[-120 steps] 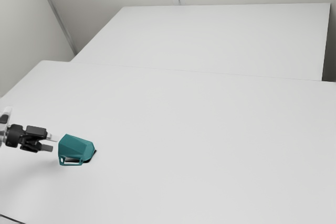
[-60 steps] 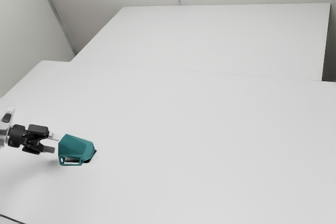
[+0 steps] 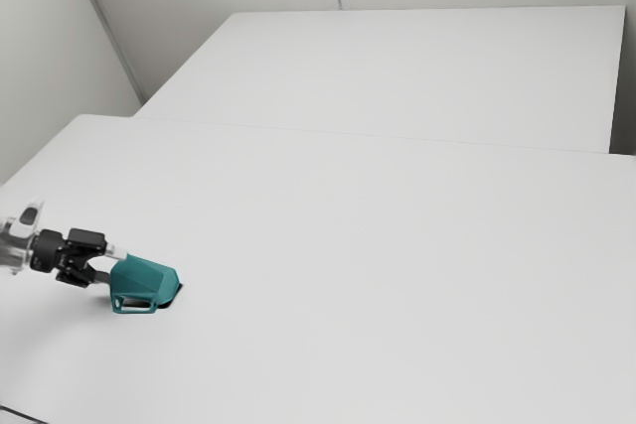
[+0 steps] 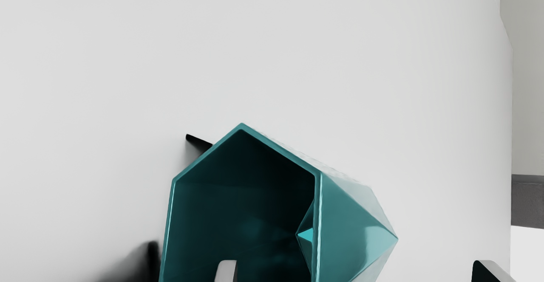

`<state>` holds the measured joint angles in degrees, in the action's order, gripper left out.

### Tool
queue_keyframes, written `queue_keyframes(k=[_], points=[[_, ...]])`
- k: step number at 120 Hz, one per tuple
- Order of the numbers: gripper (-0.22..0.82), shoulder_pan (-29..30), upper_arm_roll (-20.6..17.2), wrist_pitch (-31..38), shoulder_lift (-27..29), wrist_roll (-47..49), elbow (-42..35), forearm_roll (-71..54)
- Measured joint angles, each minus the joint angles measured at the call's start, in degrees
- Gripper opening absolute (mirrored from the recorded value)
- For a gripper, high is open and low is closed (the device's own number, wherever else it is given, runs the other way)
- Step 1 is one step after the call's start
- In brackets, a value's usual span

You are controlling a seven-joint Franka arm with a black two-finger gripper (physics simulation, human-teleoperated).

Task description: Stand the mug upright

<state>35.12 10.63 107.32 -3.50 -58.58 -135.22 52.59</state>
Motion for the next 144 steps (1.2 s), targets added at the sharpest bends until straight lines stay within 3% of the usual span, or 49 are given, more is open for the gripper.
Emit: queue_keyframes(k=[48, 72, 116, 144], points=[[0.6, 0.0, -2.8, 1.3, -0.8, 1.0, 0.4, 1.3], [0.52, 0.1, -3.5, 1.6, -0.9, 2.1, 0.4, 2.4], [0.1, 0.1, -4.1, 1.9, -0.9, 5.0, 0.4, 2.7], [-0.08, 0.1, -5.6, 2.2, -0.9, 7.0, 1.3, 2.3]])
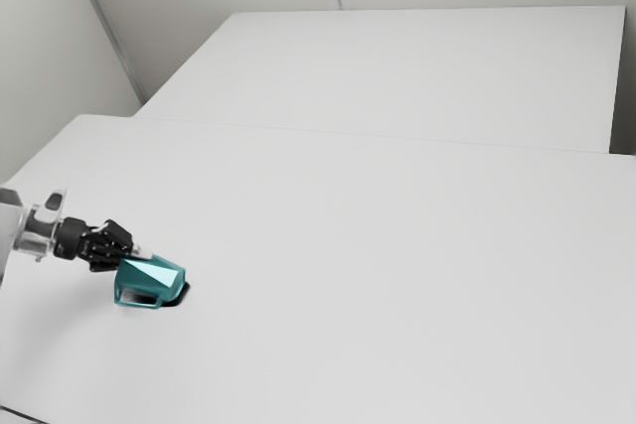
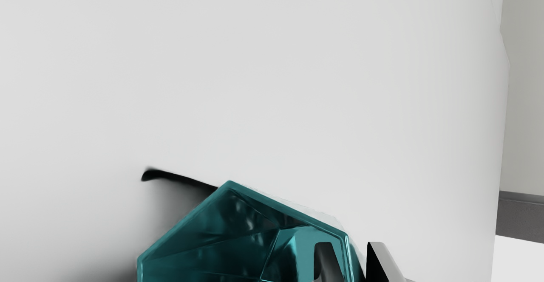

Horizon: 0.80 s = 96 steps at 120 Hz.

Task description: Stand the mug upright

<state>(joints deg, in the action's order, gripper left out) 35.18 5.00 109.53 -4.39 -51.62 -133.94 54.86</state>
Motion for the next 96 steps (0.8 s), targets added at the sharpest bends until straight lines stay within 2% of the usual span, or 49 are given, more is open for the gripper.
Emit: queue_keyframes(k=[20, 45, 96], points=[[-0.14, -0.1, -1.4, 0.2, 0.1, 1.3, 1.7, -1.3], [-0.16, -0.4, -3.9, 0.2, 0.4, 3.5, 5.5, -4.1], [-0.17, -0.8, -14.8, 0.0, 1.1, 14.9, 15.1, -22.8]])
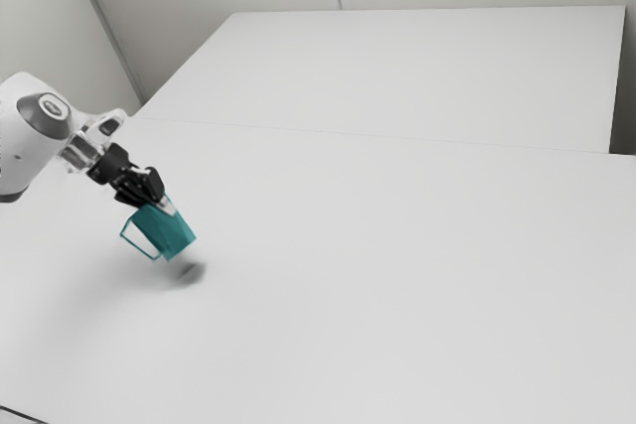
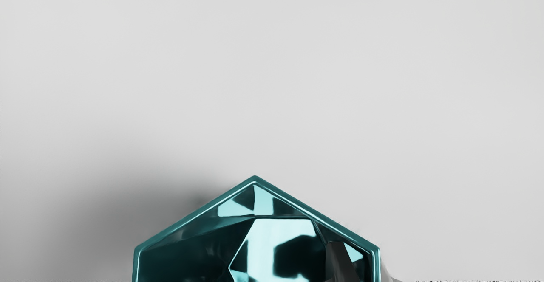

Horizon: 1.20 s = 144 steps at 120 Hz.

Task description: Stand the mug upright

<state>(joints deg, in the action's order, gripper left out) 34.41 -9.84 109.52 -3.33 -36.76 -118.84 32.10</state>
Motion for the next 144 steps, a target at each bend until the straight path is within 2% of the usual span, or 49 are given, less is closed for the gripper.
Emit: queue_keyframes(k=[47, 118, 144], points=[[-0.18, -0.3, -9.1, -1.1, -0.4, 15.2, 6.6, -16.5], [-0.18, -4.0, -16.1, 6.6, -2.0, 37.1, 6.1, -34.6], [-0.18, -4.1, -17.7, 10.6, -2.6, 43.8, 3.1, -37.8]])
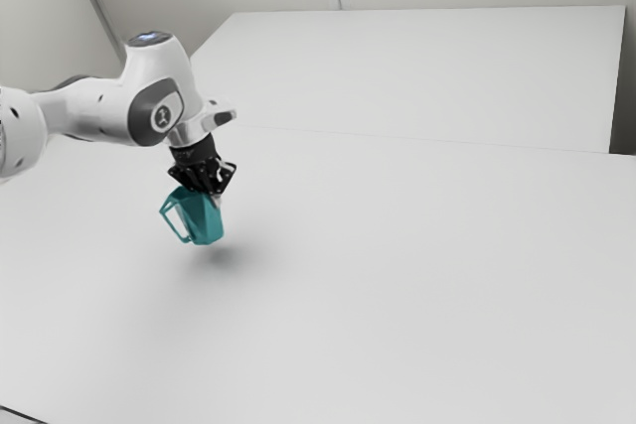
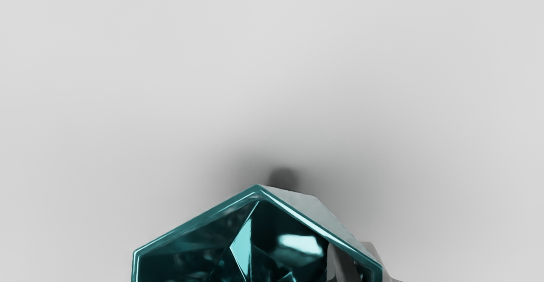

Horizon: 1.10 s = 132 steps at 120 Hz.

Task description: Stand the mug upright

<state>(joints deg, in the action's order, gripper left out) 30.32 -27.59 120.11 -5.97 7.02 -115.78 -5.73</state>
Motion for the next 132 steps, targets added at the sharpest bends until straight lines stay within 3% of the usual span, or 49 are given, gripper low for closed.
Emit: queue_keyframes(k=[35, 98, 132], points=[[-0.18, -0.4, -2.3, 4.2, -1.1, 8.1, -1.4, -3.7], [-0.17, -2.2, -2.6, 8.0, -4.5, 18.8, -2.7, -7.5], [0.34, -2.3, -2.6, 8.1, -3.8, 21.8, -2.1, -7.2]])
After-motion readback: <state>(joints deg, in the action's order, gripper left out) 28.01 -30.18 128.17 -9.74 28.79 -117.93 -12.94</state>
